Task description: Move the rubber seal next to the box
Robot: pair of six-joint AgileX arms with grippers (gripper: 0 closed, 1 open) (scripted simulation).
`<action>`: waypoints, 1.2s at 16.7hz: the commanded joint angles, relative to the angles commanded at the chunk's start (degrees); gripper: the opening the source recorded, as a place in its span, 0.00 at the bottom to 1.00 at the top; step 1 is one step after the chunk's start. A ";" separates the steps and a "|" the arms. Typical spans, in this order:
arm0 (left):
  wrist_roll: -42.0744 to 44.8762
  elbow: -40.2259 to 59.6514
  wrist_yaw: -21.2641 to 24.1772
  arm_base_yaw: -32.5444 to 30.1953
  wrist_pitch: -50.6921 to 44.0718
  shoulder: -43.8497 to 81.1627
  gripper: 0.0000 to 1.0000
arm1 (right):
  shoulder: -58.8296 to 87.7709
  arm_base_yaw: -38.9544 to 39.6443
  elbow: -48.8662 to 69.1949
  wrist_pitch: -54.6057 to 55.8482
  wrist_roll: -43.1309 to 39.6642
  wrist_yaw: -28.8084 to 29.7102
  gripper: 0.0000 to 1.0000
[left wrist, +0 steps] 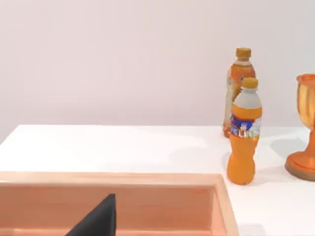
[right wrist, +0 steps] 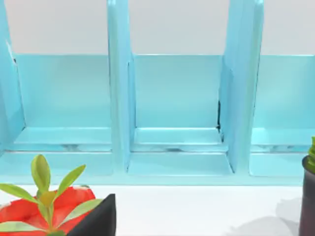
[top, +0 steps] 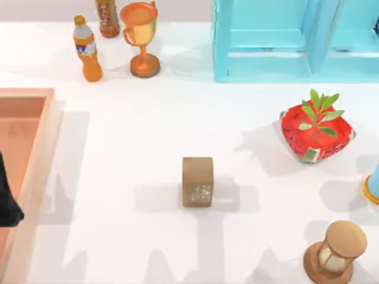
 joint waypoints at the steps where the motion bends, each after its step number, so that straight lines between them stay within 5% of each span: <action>1: 0.00 0.00 0.00 0.00 0.00 0.00 1.00 | 0.00 0.00 0.00 0.00 0.00 0.00 1.00; 9: -5.09 13.99 0.02 -5.45 -9.85 15.35 1.00 | 0.00 0.00 0.00 0.00 0.00 0.00 1.00; 20: -23.92 64.90 0.16 -25.08 -45.60 71.83 1.00 | 0.00 0.00 0.00 0.00 0.00 0.00 1.00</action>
